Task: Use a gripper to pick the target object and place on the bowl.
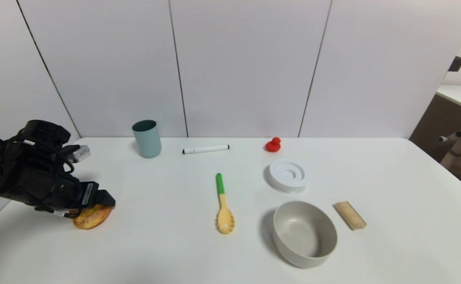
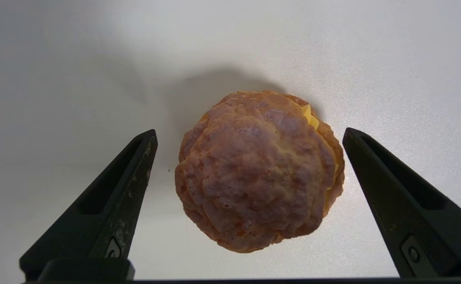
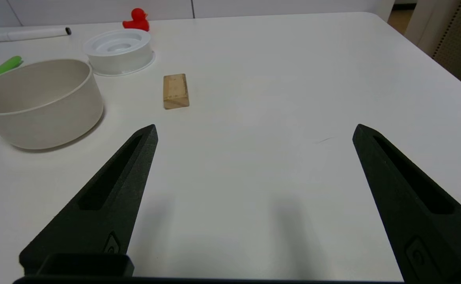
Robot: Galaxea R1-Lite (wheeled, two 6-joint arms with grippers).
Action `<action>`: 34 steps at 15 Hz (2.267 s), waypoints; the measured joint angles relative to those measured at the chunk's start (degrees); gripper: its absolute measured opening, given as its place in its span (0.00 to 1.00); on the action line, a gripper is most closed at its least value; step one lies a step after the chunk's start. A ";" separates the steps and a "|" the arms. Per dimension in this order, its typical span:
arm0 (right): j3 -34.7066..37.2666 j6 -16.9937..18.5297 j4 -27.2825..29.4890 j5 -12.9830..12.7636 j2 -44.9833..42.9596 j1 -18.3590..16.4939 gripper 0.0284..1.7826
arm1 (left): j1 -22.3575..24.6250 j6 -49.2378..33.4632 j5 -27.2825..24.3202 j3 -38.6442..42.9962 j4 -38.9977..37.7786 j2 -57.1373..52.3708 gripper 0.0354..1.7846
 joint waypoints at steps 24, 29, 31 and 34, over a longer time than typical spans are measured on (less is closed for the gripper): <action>0.00 0.00 0.00 0.00 0.00 0.00 0.96 | -18.09 -0.12 0.09 -9.05 -6.16 -8.47 0.45; 0.00 0.00 0.00 0.01 0.00 0.00 0.96 | -34.52 0.84 -0.02 -15.56 -12.76 -6.68 0.45; 0.00 0.00 0.00 0.01 0.00 0.00 0.96 | -39.84 1.63 -0.11 -18.75 -14.25 -4.28 0.45; 0.00 0.00 0.00 0.00 0.00 0.00 0.96 | -46.63 2.05 -0.13 -22.81 -16.58 1.26 0.45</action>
